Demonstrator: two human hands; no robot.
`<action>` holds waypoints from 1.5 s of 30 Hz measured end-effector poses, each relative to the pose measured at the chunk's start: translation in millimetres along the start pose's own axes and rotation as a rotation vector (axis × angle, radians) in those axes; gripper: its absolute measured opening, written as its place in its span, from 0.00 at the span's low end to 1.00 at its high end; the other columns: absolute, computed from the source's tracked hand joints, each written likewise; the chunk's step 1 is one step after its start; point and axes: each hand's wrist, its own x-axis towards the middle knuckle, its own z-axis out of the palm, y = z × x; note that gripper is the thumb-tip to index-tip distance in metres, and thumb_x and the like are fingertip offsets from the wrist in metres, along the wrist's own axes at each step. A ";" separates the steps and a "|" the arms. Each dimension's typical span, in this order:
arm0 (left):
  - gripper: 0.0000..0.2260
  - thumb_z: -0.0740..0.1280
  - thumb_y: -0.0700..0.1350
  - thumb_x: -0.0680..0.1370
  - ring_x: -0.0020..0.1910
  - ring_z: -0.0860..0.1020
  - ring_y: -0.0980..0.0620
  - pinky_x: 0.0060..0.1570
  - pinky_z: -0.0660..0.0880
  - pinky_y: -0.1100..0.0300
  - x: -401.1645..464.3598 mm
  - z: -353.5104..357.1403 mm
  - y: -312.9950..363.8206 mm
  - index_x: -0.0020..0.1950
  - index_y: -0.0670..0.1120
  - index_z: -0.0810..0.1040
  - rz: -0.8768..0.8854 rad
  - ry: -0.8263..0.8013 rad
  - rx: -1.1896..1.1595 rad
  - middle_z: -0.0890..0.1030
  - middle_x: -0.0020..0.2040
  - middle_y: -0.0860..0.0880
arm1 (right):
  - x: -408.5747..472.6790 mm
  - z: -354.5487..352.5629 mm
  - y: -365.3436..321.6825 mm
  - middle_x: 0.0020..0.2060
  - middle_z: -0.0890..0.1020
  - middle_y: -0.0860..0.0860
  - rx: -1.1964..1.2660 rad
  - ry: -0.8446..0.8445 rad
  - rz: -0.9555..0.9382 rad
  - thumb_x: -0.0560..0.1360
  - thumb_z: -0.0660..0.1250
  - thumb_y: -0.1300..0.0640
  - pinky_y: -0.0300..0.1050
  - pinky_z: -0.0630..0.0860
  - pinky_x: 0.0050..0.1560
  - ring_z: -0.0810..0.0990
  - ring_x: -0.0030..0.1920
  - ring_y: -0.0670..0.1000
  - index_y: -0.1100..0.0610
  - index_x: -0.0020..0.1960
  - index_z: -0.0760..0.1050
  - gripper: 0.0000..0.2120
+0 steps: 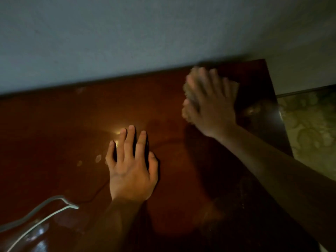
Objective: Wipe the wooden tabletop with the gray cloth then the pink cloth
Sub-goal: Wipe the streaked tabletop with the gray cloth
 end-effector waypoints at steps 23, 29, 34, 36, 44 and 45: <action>0.25 0.57 0.51 0.81 0.80 0.57 0.40 0.76 0.51 0.39 1.5 -3.8 2.8 0.76 0.42 0.67 -0.022 -0.013 -0.061 0.63 0.78 0.38 | -50.2 -11.5 94.5 0.84 0.49 0.52 0.054 -0.054 0.328 0.83 0.45 0.38 0.61 0.44 0.81 0.45 0.83 0.57 0.47 0.84 0.47 0.32; 0.26 0.54 0.53 0.81 0.80 0.56 0.42 0.76 0.50 0.40 1.9 -1.8 1.9 0.76 0.43 0.66 -0.024 -0.017 -0.063 0.62 0.79 0.39 | -72.7 -1.5 -0.1 0.83 0.54 0.54 0.076 0.008 0.269 0.82 0.46 0.38 0.65 0.49 0.80 0.51 0.83 0.61 0.48 0.84 0.53 0.32; 0.26 0.53 0.54 0.81 0.81 0.54 0.44 0.76 0.49 0.40 1.4 -2.5 1.4 0.76 0.44 0.65 -0.032 -0.023 -0.087 0.61 0.79 0.40 | -100.5 10.5 -43.9 0.82 0.60 0.54 0.123 -0.031 -0.097 0.83 0.55 0.39 0.64 0.50 0.80 0.54 0.82 0.59 0.47 0.81 0.62 0.29; 0.26 0.53 0.54 0.81 0.80 0.55 0.43 0.76 0.49 0.40 1.3 -2.1 1.7 0.76 0.44 0.65 -0.031 -0.007 -0.090 0.62 0.79 0.40 | -93.4 7.4 -8.9 0.82 0.60 0.54 0.104 -0.041 -0.125 0.82 0.53 0.38 0.63 0.51 0.80 0.55 0.82 0.59 0.47 0.81 0.62 0.30; 0.24 0.54 0.54 0.82 0.80 0.57 0.43 0.76 0.52 0.40 0.0 4.7 -1.4 0.76 0.45 0.65 0.007 0.063 -0.061 0.63 0.78 0.41 | -96.8 2.2 58.9 0.84 0.50 0.54 0.089 -0.017 0.418 0.83 0.44 0.37 0.66 0.45 0.80 0.46 0.83 0.60 0.46 0.84 0.49 0.31; 0.24 0.54 0.54 0.82 0.80 0.57 0.43 0.76 0.52 0.40 -0.4 5.6 -2.5 0.76 0.45 0.65 0.009 0.071 -0.060 0.63 0.78 0.41 | -104.7 4.0 35.5 0.84 0.51 0.55 0.087 -0.009 0.398 0.83 0.45 0.38 0.67 0.46 0.80 0.47 0.83 0.61 0.47 0.84 0.50 0.31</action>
